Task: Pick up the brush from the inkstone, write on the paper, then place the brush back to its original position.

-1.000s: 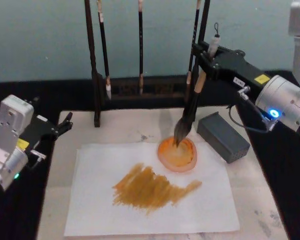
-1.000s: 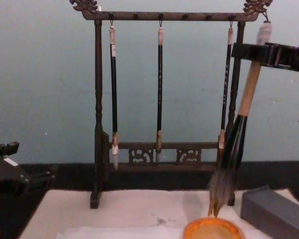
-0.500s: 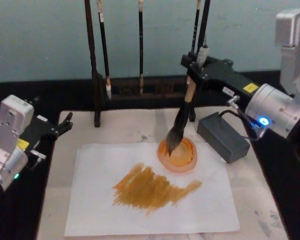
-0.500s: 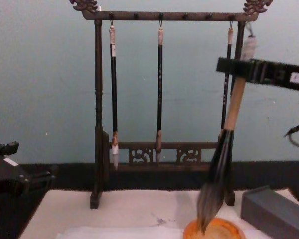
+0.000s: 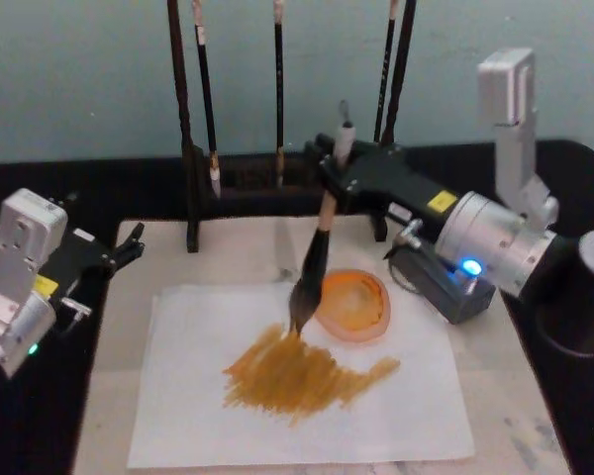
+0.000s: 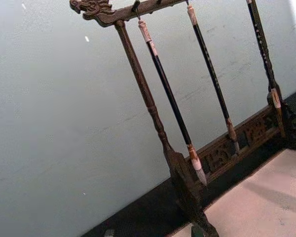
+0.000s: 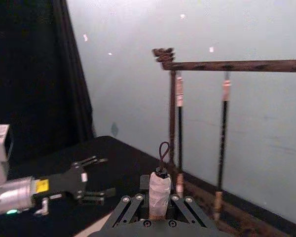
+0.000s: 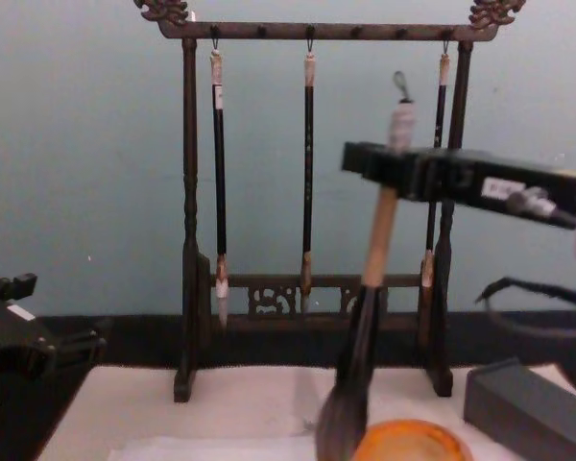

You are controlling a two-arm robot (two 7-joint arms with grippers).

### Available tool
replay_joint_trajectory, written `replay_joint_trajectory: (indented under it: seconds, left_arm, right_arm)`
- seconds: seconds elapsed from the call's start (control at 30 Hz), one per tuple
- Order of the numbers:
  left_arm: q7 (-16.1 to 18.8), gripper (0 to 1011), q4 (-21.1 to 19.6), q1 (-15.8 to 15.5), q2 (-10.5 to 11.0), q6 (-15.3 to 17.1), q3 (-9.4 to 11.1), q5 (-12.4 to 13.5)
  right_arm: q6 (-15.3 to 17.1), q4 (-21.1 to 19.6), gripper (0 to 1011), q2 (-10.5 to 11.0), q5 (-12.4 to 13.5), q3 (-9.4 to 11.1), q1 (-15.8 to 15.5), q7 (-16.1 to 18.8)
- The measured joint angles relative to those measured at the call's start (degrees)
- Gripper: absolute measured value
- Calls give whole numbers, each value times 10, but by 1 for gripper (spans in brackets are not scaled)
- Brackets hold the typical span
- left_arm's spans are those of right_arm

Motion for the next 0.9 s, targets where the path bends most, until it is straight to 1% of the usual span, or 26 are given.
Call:
replay_joint_trajectory:
  seconds: [0.23,0.4,0.63,0.8,0.9]
  left_arm:
    - [0,1010,0,0,0,0,0,0]
    - [0,1010,0,0,0,0,0,0]
    - [0,1010,0,0,0,0,0,0]
    - [0,1010,0,0,0,0,0,0]
    - [0,1010,0,0,0,0,0,0]
  right_arm:
    - [3,-6,154,-12,-16,-13,-10,13]
    - [10,-8,154,-16,-25,-18,-17,23]
    - [18,1,154,-22,-30,-17,-25,27]
    - [20,8,154,-26,-38,-9,-32,23]
    - [18,12,154,-28,-50,-2,-36,13]
